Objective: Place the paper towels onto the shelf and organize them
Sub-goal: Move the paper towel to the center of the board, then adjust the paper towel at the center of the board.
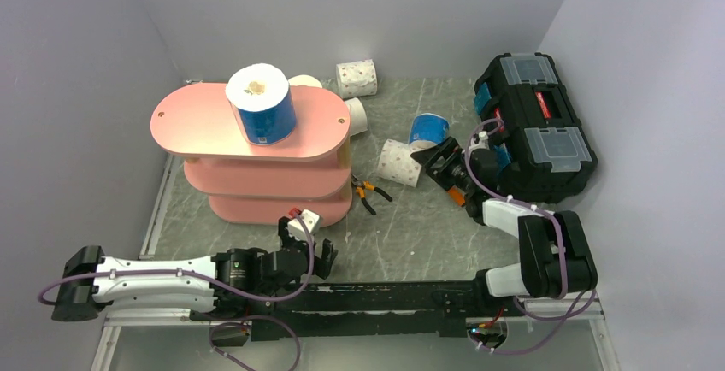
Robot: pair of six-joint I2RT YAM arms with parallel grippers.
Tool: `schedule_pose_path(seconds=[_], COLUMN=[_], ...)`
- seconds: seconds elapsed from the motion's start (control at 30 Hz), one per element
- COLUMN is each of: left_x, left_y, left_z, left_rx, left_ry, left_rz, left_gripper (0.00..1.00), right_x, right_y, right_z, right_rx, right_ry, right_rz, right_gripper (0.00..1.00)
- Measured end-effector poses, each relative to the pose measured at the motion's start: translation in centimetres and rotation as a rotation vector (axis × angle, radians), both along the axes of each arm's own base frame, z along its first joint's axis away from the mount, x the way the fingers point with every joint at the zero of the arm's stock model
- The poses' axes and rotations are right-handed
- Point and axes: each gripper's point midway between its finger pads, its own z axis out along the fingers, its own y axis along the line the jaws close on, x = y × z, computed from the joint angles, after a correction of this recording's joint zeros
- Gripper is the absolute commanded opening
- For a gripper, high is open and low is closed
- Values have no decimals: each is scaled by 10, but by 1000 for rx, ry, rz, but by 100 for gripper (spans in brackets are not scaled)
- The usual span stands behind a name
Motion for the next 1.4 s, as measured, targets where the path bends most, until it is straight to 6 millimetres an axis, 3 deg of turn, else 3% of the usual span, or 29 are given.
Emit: schedule_pose_path(seconds=[0.27,0.7,1.0,1.23,1.4], left_x=[0,-1,-2,-1,-2], left_y=[0,0,0,2,4], left_z=[-6,-5,-12,-8,-2], left_rx=[29,7,42,28,-3], left_ry=[4,14,20,15,11], left_rz=[0,7,6,10,18], left_gripper=[94,94,94,94,94], right_x=[3,13,17,20,16], right_y=[6,10,18,28,30], right_z=[-17,-15,-6,-12,-9], right_rx=[26,44,56,54,38], right_ry=[41,19,-9,10,9], right_rz=[24,36,71,101,112], right_gripper=[93,89,76,51,43])
